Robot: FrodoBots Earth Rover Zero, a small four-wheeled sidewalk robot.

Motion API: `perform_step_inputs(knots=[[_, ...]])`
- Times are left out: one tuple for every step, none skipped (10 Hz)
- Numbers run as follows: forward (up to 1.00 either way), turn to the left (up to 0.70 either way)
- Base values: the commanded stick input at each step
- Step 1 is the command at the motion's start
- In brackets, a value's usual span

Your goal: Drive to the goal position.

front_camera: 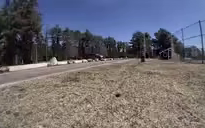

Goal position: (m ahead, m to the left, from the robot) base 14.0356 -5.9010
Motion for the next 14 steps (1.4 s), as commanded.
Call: perform_step_inputs(knots=[[0.70,0.00],[0.70,0.00],[0.70,0.00],[0.70,0.00],[0.70,0.00],[0.70,0.00],[0.70,0.00],[0.70,0.00],[0.70,0.00],[0.70,0.00],[0.70,0.00],[0.70,0.00],[0.70,0.00],[0.70,0.00]])
